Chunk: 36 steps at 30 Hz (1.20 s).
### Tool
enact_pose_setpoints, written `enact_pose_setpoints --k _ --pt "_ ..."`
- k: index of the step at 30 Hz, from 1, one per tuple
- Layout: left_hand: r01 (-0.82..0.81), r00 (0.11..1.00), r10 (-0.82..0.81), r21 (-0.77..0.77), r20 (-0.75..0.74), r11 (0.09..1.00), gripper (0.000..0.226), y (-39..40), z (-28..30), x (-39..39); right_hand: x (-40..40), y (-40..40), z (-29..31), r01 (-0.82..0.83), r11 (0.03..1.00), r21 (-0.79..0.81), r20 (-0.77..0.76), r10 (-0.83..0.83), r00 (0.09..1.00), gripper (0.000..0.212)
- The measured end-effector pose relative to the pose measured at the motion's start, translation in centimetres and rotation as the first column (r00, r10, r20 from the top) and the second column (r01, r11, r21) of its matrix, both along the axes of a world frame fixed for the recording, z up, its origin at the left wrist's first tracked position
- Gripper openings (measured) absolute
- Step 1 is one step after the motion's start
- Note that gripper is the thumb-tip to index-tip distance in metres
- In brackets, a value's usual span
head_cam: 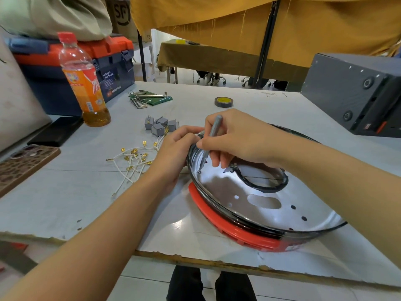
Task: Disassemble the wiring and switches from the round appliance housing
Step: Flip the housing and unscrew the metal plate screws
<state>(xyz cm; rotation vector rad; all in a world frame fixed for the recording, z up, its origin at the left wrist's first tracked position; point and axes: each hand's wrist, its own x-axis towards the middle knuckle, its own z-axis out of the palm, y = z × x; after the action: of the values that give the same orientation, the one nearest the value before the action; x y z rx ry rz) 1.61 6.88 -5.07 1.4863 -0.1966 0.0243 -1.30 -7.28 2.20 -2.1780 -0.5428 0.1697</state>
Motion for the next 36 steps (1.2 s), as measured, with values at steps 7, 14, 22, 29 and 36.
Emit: enact_pose_setpoints --k 7,14,22,29,36 --pt "0.03 0.998 -0.029 -0.019 0.051 0.999 0.019 0.1 -0.3 0.0 -0.2 0.4 -0.6 0.008 0.999 0.049 0.064 -0.011 0.998 0.014" --pt "0.039 0.997 -0.037 -0.022 0.071 0.999 0.018 0.1 -0.4 0.1 -0.2 0.4 -0.8 -0.033 0.995 -0.093 0.148 0.047 0.988 0.017" --pt "0.02 0.997 -0.021 0.009 0.078 1.0 0.019 0.1 -0.3 0.1 0.6 0.0 0.9 -0.209 0.966 -0.151 -0.013 0.209 0.978 0.019" --pt "-0.016 0.998 0.014 0.022 0.068 1.0 0.021 0.0 -0.1 -0.1 0.8 -0.3 1.8 -0.292 0.94 -0.174 -0.062 0.286 0.956 0.016" --pt "0.002 0.998 -0.003 0.015 0.068 1.0 0.019 0.1 -0.3 0.0 0.6 0.7 1.0 -0.08 0.993 -0.086 -0.042 0.076 0.996 0.011"
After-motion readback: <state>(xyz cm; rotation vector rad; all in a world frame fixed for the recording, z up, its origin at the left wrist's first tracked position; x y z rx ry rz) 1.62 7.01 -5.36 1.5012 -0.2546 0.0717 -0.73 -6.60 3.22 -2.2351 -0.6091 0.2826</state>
